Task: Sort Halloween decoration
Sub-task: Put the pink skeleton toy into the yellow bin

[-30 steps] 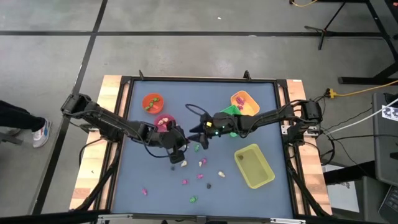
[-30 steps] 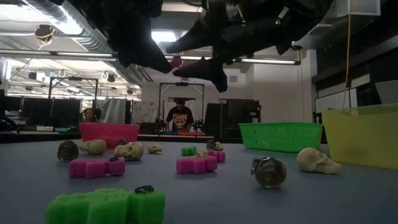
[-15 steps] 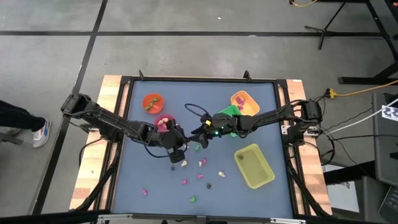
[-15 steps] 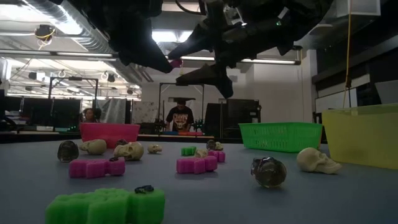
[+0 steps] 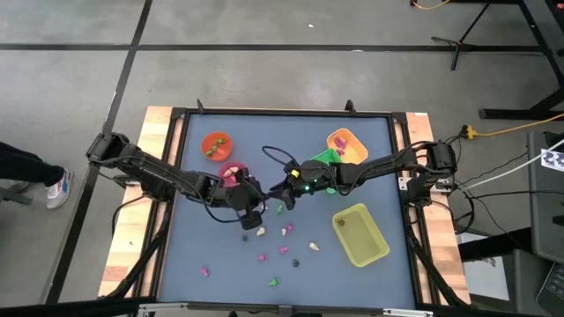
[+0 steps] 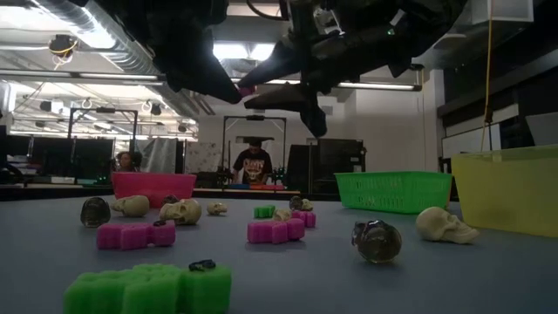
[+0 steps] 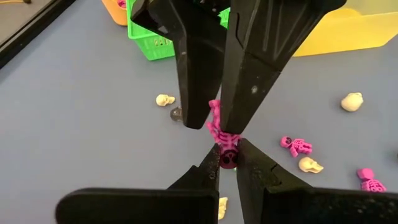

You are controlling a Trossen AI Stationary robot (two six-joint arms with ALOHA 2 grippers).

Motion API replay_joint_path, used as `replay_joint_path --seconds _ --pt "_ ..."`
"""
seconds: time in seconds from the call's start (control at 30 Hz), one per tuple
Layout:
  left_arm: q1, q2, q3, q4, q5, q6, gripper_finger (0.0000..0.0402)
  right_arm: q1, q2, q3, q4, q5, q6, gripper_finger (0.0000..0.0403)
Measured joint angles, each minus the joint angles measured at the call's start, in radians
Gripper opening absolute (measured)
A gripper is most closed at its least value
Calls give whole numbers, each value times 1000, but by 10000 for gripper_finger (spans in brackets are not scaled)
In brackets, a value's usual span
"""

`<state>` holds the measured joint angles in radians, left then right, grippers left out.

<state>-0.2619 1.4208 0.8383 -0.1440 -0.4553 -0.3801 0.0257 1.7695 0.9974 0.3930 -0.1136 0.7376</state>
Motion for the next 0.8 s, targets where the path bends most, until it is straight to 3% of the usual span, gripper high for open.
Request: replay_joint_path --seconds 0.37,0.8 --pt "0 0 0 -1 -6 0 14 0 -1 0 5 -12 -9 41" --pt "0 0 0 0 -5 0 14 0 -1 0 2 -12 -36 30"
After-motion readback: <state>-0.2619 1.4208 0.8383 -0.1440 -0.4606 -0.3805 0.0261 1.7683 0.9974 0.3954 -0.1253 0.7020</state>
